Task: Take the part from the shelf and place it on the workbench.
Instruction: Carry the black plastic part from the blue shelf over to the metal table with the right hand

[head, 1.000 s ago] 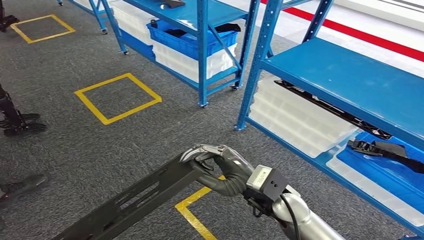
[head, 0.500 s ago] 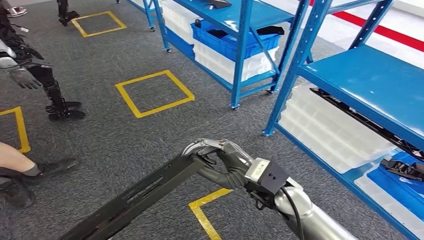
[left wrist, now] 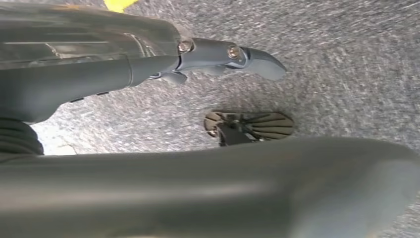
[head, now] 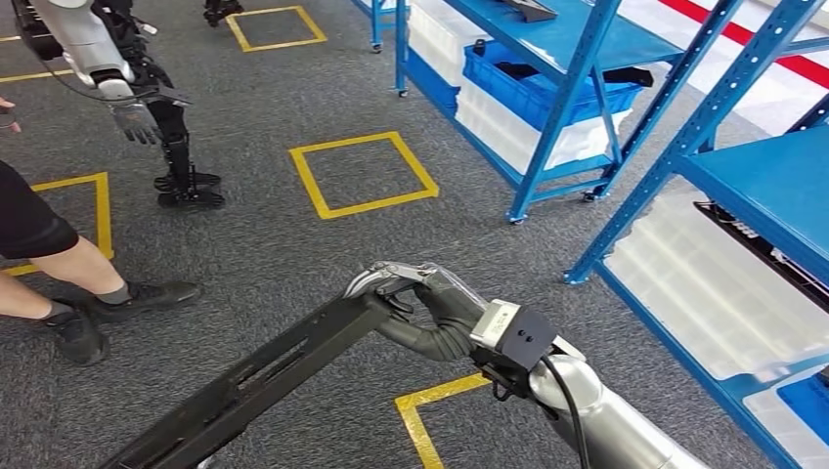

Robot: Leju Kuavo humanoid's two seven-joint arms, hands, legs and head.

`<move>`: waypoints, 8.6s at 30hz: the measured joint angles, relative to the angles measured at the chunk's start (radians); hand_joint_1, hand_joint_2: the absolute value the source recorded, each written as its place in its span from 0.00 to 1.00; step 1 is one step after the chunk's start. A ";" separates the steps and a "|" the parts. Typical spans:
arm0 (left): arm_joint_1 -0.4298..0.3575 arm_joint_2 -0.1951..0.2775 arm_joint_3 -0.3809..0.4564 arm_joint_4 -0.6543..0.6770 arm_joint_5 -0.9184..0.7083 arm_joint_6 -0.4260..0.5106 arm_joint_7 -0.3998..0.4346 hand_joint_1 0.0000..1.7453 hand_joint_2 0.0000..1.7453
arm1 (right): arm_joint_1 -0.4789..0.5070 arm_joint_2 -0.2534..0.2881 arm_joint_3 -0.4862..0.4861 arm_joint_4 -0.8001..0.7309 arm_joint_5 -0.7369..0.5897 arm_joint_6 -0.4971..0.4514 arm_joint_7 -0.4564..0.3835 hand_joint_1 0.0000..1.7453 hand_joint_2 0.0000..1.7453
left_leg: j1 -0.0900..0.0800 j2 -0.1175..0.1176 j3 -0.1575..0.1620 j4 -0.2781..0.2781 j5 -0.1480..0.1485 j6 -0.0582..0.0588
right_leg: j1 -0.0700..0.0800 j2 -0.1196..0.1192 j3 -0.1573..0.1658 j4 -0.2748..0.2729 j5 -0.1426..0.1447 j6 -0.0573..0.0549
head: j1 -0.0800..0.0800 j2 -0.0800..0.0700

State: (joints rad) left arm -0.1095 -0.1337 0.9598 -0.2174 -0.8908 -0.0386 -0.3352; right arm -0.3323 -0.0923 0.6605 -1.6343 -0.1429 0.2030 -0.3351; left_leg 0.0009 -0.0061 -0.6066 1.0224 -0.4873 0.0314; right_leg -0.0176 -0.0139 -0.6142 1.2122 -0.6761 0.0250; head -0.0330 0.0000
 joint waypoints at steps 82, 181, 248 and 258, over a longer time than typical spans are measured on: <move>0.018 -0.005 -0.028 0.001 -0.037 -0.021 0.066 0.00 1.00 | 0.043 -0.003 0.080 0.017 -0.005 -0.001 0.023 1.00 1.00 | 0.012 0.038 -0.034 0.095 -0.028 -0.058 | 0.001 -0.062 0.080 -0.200 0.130 -0.027 | -0.005 0.000; 0.005 -0.002 0.000 0.004 -0.007 -0.176 0.025 0.00 1.00 | 0.121 -0.016 0.070 -0.019 0.057 0.026 -0.001 1.00 1.00 | 0.049 -0.028 0.129 -0.022 -0.099 -0.070 | -0.034 0.032 0.018 -0.154 0.144 0.029 | 0.000 0.000; 0.004 -0.008 -0.001 0.009 -0.015 -0.170 0.001 0.00 1.00 | 0.138 0.009 0.061 -0.039 0.084 0.030 -0.011 1.00 1.00 | 0.000 -0.007 0.036 0.228 -0.168 -0.040 | 0.011 0.020 0.008 -0.177 0.171 -0.052 | -0.015 0.000; 0.009 -0.005 -0.001 0.009 -0.014 -0.169 0.003 0.00 1.00 | 0.137 0.012 0.061 -0.036 0.086 0.030 -0.011 1.00 1.00 | 0.007 0.000 -0.029 0.035 -0.004 -0.039 | -0.002 0.020 0.100 -0.178 0.086 -0.015 | -0.016 0.000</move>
State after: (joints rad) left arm -0.1000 -0.1390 0.9587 -0.2083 -0.9048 -0.2076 -0.3323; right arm -0.1950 -0.0801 0.7217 -1.6708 -0.0571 0.2335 -0.3458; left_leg 0.0082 -0.0064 -0.6359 1.0569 -0.4914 -0.0078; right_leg -0.0193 0.0064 -0.5145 1.0342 -0.5902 0.0105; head -0.0492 0.0000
